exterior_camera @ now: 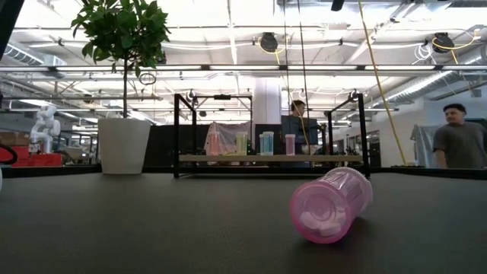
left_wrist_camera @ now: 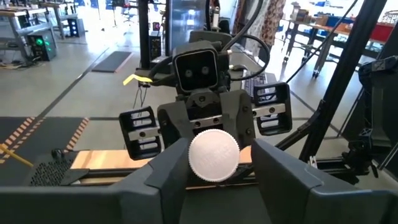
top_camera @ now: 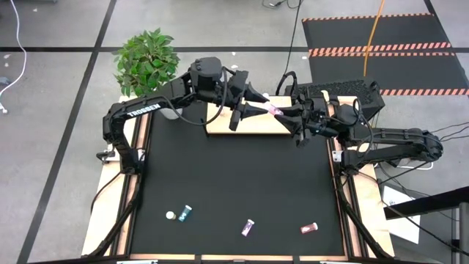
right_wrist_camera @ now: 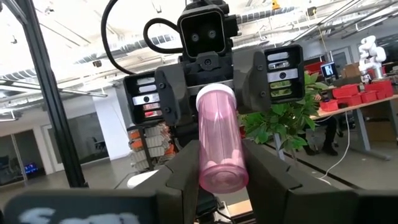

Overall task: Pick and place medicine bottles onto shelf by color
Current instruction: Put the right violet pill bottle on the shelf aligned with the other violet pill bottle

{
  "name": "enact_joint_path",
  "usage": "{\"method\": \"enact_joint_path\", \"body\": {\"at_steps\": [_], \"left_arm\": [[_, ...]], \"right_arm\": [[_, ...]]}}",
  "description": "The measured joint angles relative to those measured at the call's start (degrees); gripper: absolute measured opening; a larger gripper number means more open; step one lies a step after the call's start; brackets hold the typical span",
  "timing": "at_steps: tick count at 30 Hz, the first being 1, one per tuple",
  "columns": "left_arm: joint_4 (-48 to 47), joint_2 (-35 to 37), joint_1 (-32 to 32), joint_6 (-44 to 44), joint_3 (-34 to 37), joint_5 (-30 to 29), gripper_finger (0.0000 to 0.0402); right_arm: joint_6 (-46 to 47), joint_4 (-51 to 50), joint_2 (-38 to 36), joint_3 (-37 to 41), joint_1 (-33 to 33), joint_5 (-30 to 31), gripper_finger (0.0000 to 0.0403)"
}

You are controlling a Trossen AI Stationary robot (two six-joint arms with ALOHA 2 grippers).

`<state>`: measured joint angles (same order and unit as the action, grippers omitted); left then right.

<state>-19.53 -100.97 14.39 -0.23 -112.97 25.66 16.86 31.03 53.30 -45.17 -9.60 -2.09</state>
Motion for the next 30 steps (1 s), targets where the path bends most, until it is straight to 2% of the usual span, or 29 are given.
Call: {"method": "enact_joint_path", "body": {"at_steps": [7,17,30], "left_arm": [[0.1,0.0,-0.1,-0.3,0.0,-1.7,0.0164],[0.1,0.0,-0.2,-1.5,0.0,-1.7,0.0199],[0.3,0.0,-1.0,1.1,0.0,-1.9,0.0162]], "right_arm": [[-0.6,0.0,0.0,0.0,0.0,-0.9,0.0102],[-0.7,0.0,0.0,0.0,0.0,-1.0,0.0102],[-0.5,0.8,0.8,0.0,0.0,-1.0,0.0098]]}}
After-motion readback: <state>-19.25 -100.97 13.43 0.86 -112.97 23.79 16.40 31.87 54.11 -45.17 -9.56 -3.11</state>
